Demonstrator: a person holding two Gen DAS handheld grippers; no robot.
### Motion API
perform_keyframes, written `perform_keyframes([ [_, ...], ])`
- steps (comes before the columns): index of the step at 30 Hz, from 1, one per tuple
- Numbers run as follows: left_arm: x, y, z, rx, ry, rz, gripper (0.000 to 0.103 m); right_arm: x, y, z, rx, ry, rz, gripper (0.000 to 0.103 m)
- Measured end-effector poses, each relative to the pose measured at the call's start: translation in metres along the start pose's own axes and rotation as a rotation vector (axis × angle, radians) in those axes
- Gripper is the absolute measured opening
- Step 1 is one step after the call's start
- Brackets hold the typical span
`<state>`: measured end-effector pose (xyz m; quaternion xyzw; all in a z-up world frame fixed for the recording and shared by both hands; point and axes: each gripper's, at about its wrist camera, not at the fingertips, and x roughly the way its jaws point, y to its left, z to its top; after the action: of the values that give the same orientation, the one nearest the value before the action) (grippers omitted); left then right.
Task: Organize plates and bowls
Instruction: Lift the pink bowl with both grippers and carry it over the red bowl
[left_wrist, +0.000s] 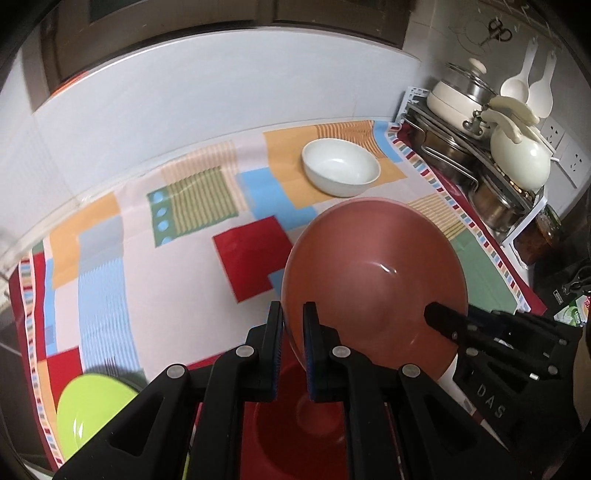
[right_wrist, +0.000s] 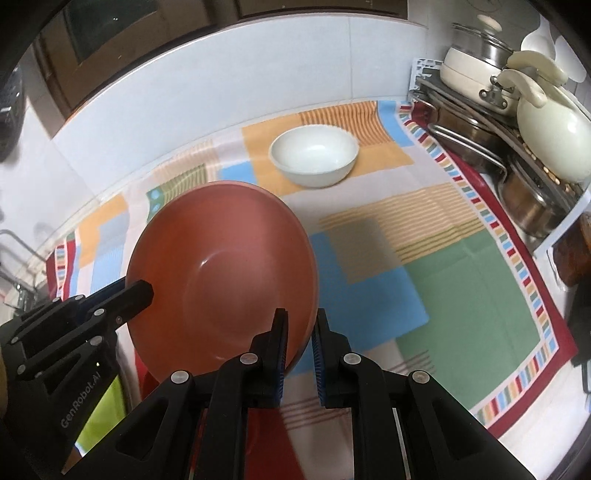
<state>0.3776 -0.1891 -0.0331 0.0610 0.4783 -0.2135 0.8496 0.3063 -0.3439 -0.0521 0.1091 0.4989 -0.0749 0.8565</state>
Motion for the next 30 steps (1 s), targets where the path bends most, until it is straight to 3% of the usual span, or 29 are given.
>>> perform_keyframes([
  [14,-0.003,0.030,-0.052,-0.005,0.078,-0.037,0.012,-0.001,0.041,-0.046,-0.027,0.066,-0.024,0.015],
  [30,0.002,0.031,-0.072,0.023,0.131,-0.068,0.013,0.010,0.043,-0.073,-0.014,0.141,-0.037,0.015],
])
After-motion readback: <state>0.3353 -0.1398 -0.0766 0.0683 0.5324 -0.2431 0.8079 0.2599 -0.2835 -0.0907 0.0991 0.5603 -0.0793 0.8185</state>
